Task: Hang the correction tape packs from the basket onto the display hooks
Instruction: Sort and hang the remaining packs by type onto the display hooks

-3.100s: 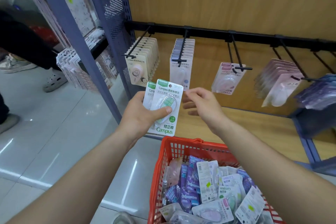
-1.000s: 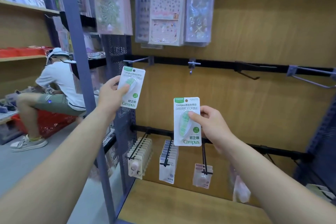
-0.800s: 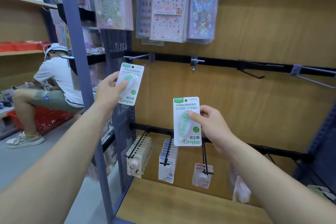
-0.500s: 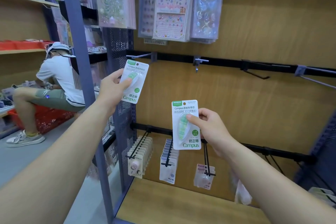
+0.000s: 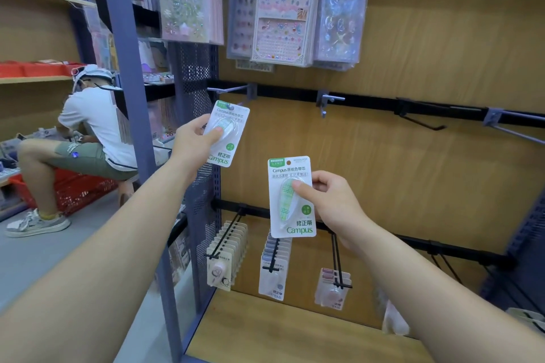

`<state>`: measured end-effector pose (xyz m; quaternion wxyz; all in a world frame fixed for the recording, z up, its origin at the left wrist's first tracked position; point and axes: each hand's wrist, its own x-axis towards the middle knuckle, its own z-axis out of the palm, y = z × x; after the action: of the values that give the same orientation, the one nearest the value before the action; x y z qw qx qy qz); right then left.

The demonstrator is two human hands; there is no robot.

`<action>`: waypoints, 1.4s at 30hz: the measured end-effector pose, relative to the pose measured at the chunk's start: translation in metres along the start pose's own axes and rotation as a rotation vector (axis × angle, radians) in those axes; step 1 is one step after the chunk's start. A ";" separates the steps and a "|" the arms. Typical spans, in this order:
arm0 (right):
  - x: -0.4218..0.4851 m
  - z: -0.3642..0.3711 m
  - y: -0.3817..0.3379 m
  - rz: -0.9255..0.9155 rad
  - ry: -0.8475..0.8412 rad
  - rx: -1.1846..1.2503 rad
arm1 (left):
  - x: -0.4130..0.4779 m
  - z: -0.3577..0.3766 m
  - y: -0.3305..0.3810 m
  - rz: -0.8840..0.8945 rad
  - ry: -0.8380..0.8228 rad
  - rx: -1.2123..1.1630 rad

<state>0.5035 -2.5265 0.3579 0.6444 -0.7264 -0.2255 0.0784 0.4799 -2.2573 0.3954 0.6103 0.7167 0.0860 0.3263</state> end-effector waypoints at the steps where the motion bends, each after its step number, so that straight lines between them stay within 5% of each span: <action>1: 0.002 0.004 -0.002 -0.012 0.003 0.004 | 0.005 0.002 -0.003 -0.021 -0.003 0.010; 6: 0.034 0.040 -0.024 -0.104 0.063 -0.024 | 0.010 -0.011 -0.022 -0.173 -0.002 0.271; 10: 0.071 0.077 -0.045 -0.177 0.073 -0.056 | -0.007 -0.046 -0.024 -0.056 -0.008 0.470; 29: 0.127 0.123 -0.044 -0.009 0.183 -0.093 | -0.056 -0.078 -0.029 0.146 -0.010 0.577; 42: -0.013 0.038 0.051 0.088 -0.009 -0.884 | -0.155 -0.029 -0.065 -0.027 -0.228 0.654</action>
<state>0.4880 -2.5008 0.3005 0.2668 -0.9408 -0.2091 0.0049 0.3611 -2.2986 0.2797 0.3582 0.9051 0.1268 0.1910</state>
